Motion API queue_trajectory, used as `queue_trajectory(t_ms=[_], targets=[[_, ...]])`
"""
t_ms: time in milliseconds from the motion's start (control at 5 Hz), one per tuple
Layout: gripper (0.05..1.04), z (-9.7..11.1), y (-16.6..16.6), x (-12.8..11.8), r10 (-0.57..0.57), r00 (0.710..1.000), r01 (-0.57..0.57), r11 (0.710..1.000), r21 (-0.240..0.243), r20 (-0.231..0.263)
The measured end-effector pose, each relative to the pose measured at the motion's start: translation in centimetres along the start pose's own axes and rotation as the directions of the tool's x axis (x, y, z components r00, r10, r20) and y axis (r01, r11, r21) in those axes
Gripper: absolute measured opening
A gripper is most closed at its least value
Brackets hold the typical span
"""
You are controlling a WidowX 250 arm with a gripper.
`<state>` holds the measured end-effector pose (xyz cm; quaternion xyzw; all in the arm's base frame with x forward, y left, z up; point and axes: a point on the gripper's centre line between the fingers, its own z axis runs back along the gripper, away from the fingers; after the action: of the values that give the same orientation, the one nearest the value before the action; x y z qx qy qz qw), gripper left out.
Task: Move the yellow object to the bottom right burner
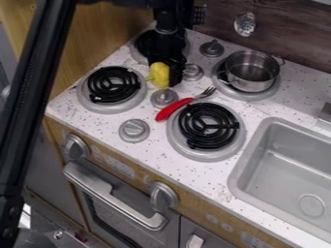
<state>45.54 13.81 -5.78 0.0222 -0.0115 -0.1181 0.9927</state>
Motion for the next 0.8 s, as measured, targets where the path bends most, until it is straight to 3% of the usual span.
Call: queue_trajectory(t_ms=[400,600,800], targets=[[0.834,-0.2,-0.3,0.0,0.002,1.0,-0.001,1.0,0.019,-0.02],[0.834,1.1,-1.1,-0.4,0.049,0.999,-0.049,0.997,0.056,-0.003],[0.834,5.5,-3.5,0.2,0.104,0.991,-0.112,0.988,0.104,0.085]])
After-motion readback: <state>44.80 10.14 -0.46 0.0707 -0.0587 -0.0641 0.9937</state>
